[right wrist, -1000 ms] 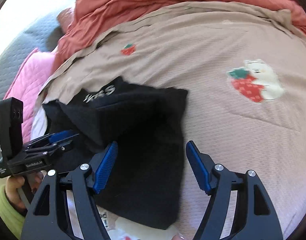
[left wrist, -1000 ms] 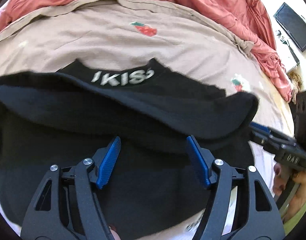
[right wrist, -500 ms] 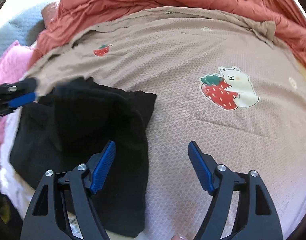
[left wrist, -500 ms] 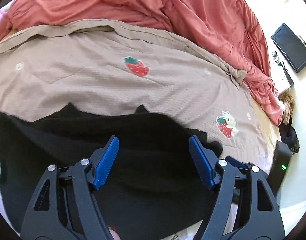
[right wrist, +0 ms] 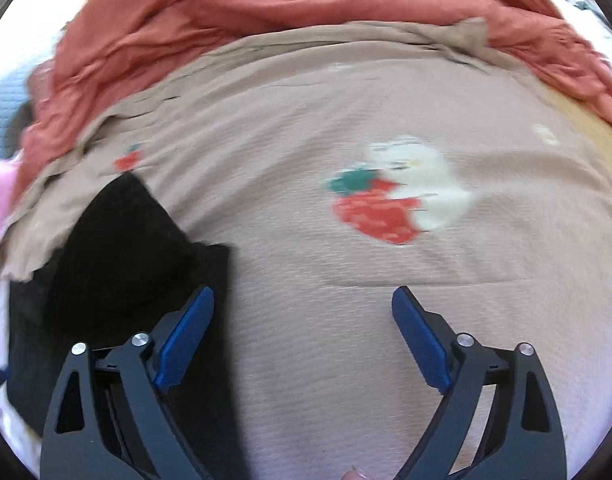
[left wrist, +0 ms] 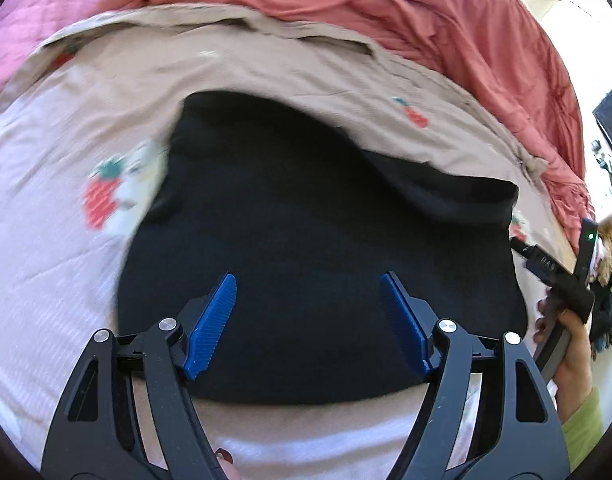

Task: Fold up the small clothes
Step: 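Smooth the folded bundle flat with both open tools, then close the left tool on the bundle edge while the right tool closes too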

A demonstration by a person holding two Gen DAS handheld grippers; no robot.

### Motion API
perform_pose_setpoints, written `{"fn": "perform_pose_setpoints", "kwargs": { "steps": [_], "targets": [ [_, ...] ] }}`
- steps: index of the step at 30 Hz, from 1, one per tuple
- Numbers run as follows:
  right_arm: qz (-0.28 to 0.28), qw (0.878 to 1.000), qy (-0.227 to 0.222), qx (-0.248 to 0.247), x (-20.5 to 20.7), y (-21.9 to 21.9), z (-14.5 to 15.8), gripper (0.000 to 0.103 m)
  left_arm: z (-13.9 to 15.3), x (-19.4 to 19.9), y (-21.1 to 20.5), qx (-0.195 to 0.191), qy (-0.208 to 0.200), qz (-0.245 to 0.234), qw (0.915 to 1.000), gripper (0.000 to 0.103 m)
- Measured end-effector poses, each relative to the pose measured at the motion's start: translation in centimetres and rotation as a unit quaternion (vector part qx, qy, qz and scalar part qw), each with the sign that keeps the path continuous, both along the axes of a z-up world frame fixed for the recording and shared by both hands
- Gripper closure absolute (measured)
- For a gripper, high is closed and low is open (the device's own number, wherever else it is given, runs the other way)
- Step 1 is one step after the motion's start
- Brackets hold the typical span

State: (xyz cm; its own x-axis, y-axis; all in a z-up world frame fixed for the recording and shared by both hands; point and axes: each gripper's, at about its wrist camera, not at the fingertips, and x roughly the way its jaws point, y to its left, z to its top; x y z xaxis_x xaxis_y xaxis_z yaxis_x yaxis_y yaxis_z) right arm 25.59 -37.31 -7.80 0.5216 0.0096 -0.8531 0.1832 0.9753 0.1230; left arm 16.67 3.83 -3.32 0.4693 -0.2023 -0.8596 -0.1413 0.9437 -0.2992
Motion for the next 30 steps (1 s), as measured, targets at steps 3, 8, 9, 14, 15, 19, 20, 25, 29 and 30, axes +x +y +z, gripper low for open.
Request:
{"fn": "perform_pose_setpoints", "kwargs": {
  "steps": [3,8,9,14,15,19,20,25,29,30],
  "targets": [
    [-0.02,1.0,0.009,-0.011,0.0,-1.0,-0.1,0.012,-0.4,-1.3,2.0,-0.017,0.005,0.033,0.9993,0.036],
    [0.012,0.995,-0.012,0.096,-0.5,-1.2,2.0,0.012,-0.1,-2.2,3.9,0.022,-0.01,0.053,0.9983,0.034],
    [0.031,0.995,-0.017,0.092,-0.7,-0.6,2.6,0.012,-0.2,-2.4,4.1,0.025,-0.009,0.053,0.9982,0.03],
    [0.099,0.993,-0.008,0.067,-3.3,2.2,3.6,0.012,-0.8,-3.0,5.4,0.024,-0.012,0.056,0.9981,0.029],
    [0.101,0.993,-0.003,0.064,-3.7,2.5,3.6,0.012,-0.9,-3.2,5.6,0.022,-0.018,0.053,0.9982,0.029],
    [0.111,0.991,0.01,0.071,-5.7,3.8,3.0,0.012,-1.6,-3.9,5.9,0.007,-0.027,0.054,0.9981,0.029],
    [0.108,0.991,0.01,0.08,-6.0,3.8,2.9,0.012,-1.8,-4.0,6.0,0.002,-0.026,0.054,0.9982,0.029],
    [0.082,0.989,0.013,0.123,-8.2,3.1,2.4,0.015,-2.4,-3.9,6.6,-0.009,-0.029,0.046,0.9985,0.029],
    [0.077,0.984,0.007,0.159,-8.7,2.7,1.8,0.029,-3.2,-3.6,7.2,-0.029,-0.03,0.049,0.9979,0.029],
    [0.077,0.983,0.003,0.165,-8.7,2.8,1.7,0.035,-3.4,-3.6,7.3,-0.034,-0.03,0.049,0.9977,0.029]
  ]
}}
